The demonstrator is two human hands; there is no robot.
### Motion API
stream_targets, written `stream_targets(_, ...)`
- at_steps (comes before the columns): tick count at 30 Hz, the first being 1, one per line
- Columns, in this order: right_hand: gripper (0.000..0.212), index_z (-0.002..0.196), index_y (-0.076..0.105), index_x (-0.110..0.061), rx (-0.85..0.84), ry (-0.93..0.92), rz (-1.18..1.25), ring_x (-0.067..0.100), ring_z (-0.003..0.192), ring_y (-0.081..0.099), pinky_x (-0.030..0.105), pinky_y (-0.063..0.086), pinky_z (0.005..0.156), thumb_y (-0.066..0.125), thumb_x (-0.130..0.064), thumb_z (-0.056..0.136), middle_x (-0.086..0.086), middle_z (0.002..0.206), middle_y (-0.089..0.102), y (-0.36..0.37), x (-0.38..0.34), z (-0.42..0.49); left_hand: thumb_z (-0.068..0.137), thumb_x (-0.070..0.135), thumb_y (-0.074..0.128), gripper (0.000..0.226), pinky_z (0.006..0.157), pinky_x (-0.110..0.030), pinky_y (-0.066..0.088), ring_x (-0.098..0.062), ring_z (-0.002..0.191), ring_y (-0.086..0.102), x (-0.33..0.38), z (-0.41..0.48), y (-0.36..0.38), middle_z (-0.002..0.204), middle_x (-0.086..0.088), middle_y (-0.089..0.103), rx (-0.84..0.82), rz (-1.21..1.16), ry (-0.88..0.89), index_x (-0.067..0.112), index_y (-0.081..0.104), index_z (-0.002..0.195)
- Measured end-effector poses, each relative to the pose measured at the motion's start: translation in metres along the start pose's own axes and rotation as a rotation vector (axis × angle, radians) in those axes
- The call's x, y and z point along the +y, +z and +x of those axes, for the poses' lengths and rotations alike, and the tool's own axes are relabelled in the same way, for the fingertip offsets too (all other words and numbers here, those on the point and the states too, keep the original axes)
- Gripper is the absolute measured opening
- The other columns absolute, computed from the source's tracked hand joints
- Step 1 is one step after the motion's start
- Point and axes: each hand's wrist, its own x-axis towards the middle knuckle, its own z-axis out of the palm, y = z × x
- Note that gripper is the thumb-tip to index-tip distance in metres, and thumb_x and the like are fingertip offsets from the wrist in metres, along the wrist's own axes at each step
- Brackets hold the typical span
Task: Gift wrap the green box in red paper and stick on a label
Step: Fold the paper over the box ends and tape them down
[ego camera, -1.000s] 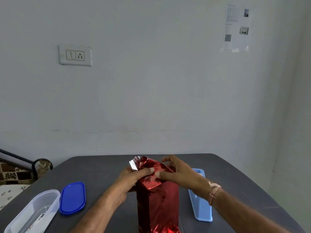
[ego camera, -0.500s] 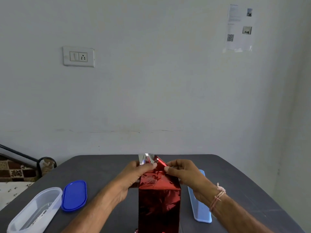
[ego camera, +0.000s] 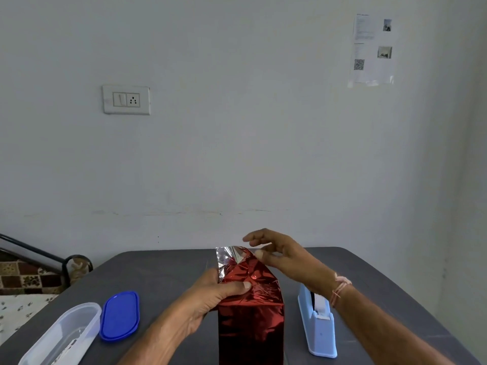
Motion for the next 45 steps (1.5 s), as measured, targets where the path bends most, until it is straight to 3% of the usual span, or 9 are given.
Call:
stream_targets(5,0.017,0.107,0.075,-0.028,-0.149,-0.042,-0.373,0.004,0.101,0.066,0.022,0.051,0.093,0.067,-0.016,0.097,-0.014,0.112,0.073,-0.019,-0.007,0.021,0.069,0.037,0.094,0.060,0.110,-0.040,0.047,-0.021,0.108,0.074,0.003,0.000,-0.001,0.111,-0.004,0.079,-0.021,0.015,-0.022,0.016,0.071,0.120)
stream_targets(9,0.009,0.089,0.073,-0.018,0.036,-0.052,-0.430,0.016,0.086,0.070,0.025,0.051,0.080,0.070,-0.010,0.093,-0.004,0.088,0.075,-0.021,0.000,0.032,0.078,0.027,0.088,0.048,0.104,-0.034,0.052,-0.020,0.105,0.075,0.007,-0.003,0.001,0.110,-0.005,0.079,-0.038,-0.011,-0.027,0.015,0.070,0.120)
stream_targets(17,0.031,0.111,0.070,-0.038,-0.208,-0.062,-0.363,0.009,0.114,0.062,0.034,0.051,0.104,0.064,-0.012,0.097,-0.015,0.127,0.061,-0.021,-0.002,0.026,0.078,0.029,0.088,0.049,0.104,-0.034,0.050,-0.017,0.105,0.075,0.008,-0.005,0.001,0.110,-0.003,0.079,-0.032,-0.006,-0.030,0.018,0.069,0.121)
stream_targets(21,0.010,0.100,0.075,-0.027,-0.199,-0.097,-0.476,0.009,0.103,0.066,0.037,0.056,0.096,0.074,-0.020,0.092,-0.011,0.109,0.069,-0.019,-0.006,0.033,0.079,0.029,0.087,0.047,0.101,-0.031,0.050,-0.017,0.105,0.074,0.008,-0.006,0.002,0.110,-0.003,0.079,-0.028,-0.007,-0.031,0.017,0.069,0.121)
stream_targets(24,0.006,0.089,0.073,-0.023,-0.016,-0.118,-0.529,0.007,0.088,0.068,0.040,0.058,0.087,0.074,-0.017,0.091,-0.009,0.090,0.074,-0.010,-0.002,0.039,0.079,0.031,0.087,0.044,0.098,-0.028,0.050,-0.014,0.104,0.074,0.011,-0.008,0.004,0.108,-0.001,0.079,-0.013,0.003,-0.032,0.018,0.071,0.118)
stream_targets(29,0.010,0.101,0.066,-0.027,0.278,-0.029,-0.252,0.009,0.078,0.071,0.025,0.056,0.070,0.064,-0.017,0.099,-0.006,0.094,0.070,0.003,0.002,0.027,0.072,0.041,0.090,0.061,0.107,-0.034,0.048,-0.016,0.108,0.074,0.009,-0.010,0.003,0.112,-0.002,0.079,-0.035,-0.036,0.002,0.018,0.068,0.123)
stream_targets(35,0.016,0.109,0.069,-0.029,0.248,0.045,0.008,0.008,0.078,0.066,0.026,0.057,0.076,0.071,-0.020,0.095,-0.004,0.096,0.071,0.018,0.023,-0.001,0.085,0.042,0.078,0.045,0.107,-0.044,0.051,-0.024,0.104,0.076,0.010,-0.005,0.006,0.107,-0.010,0.079,0.060,-0.141,0.021,0.011,0.073,0.117)
stream_targets(40,0.022,0.111,0.068,-0.024,0.272,0.104,0.096,0.014,0.086,0.072,0.028,0.060,0.082,0.073,-0.014,0.093,0.000,0.099,0.072,0.023,0.029,-0.011,0.087,0.031,0.080,0.026,0.100,-0.040,0.055,-0.017,0.094,0.077,0.021,0.002,0.012,0.096,-0.002,0.081,0.246,-0.178,0.056,0.019,0.076,0.110)
stream_targets(45,0.023,0.113,0.068,-0.020,0.274,0.155,0.213,0.021,0.085,0.074,0.039,0.063,0.081,0.075,-0.014,0.092,0.004,0.098,0.074,0.032,0.038,-0.019,0.088,0.042,0.076,0.030,0.090,-0.031,0.055,-0.015,0.100,0.076,0.032,0.005,0.008,0.101,0.001,0.080,0.234,-0.150,0.128,0.019,0.077,0.107)
